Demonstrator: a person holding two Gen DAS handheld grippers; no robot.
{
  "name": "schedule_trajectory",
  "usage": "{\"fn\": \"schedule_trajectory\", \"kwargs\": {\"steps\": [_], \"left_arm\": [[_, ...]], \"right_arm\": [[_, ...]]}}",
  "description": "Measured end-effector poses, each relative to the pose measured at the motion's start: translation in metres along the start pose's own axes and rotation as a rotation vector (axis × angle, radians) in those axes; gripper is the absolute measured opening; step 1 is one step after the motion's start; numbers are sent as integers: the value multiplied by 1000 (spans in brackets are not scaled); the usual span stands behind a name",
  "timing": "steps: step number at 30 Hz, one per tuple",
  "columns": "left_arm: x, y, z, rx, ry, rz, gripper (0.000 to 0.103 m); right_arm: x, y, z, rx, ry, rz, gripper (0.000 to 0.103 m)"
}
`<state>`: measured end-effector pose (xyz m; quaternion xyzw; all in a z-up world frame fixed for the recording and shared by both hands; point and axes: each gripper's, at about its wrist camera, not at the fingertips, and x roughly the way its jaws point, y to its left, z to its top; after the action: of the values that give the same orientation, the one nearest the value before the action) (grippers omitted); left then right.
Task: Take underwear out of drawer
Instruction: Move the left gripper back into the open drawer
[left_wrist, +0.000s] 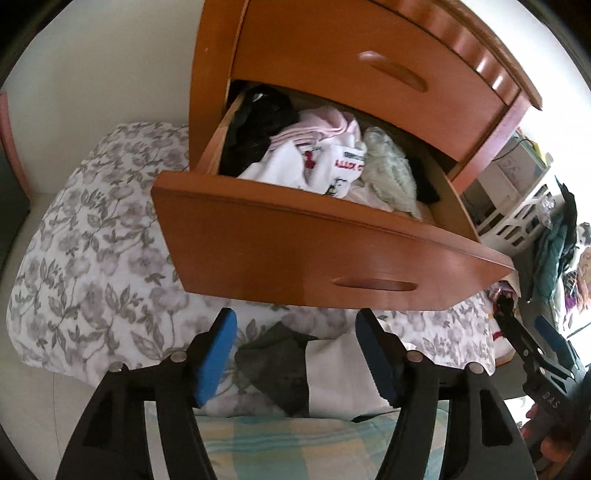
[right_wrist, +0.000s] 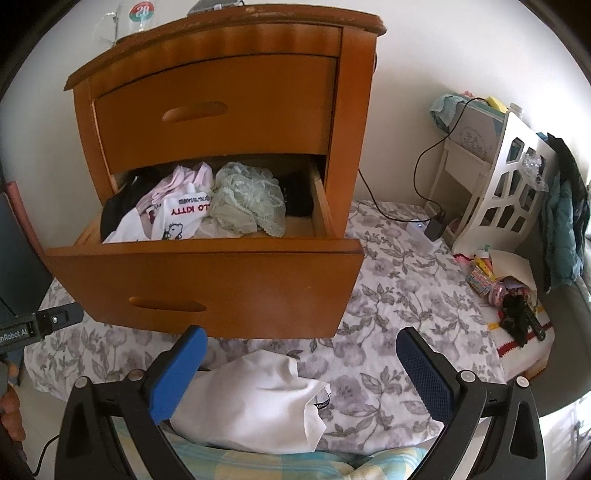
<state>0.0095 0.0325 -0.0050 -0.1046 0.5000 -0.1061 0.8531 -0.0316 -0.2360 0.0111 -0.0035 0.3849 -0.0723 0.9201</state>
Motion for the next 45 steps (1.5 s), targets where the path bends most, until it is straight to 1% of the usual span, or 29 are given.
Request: {"fn": "schedule_trajectory", "kwargs": {"steps": [2, 3, 4, 9, 10, 12, 17, 21, 26, 32, 35, 37, 39, 45], "left_arm": [[2, 2, 1, -6, -1, 15, 74], [2, 4, 1, -10, -8, 21, 80], [2, 5, 1, -11, -14, 25, 83], [5, 9, 2, -11, -31, 43, 86], [5, 10, 3, -12, -35, 44, 90], [5, 11, 4, -15, -47, 41, 94], [4, 14, 8, -15, -69, 38, 95], [1, 16, 11, -15, -100, 29, 100], [-2, 16, 15, -14, -150, 7, 101], [-11, 13, 19, 17, -200, -8, 101], [-22, 11, 23, 32, -253, -22, 101], [-30, 11, 28, 44, -293, -33, 101], [-38, 9, 35, 61, -330, -28, 101], [-51, 5, 56, 99, -367, -51, 101]], "right_arm": [[3, 2, 0, -6, 6, 2, 103], [4, 3, 0, -10, 8, 2, 103], [5, 4, 0, -12, 10, 2, 103], [12, 7, 0, -20, 25, 2, 103], [14, 8, 0, -22, 27, 2, 103], [17, 8, 0, -25, 33, 1, 103], [26, 10, 1, -31, 47, 2, 103], [29, 12, 3, -38, 46, 4, 103], [33, 14, 8, -42, 44, 2, 103], [38, 16, 11, -42, 47, 12, 103], [39, 17, 13, -45, 45, 13, 103], [38, 16, 14, -44, 37, 17, 103], [38, 15, 16, -40, 32, 18, 103], [41, 14, 18, -34, 33, 23, 103]]}}
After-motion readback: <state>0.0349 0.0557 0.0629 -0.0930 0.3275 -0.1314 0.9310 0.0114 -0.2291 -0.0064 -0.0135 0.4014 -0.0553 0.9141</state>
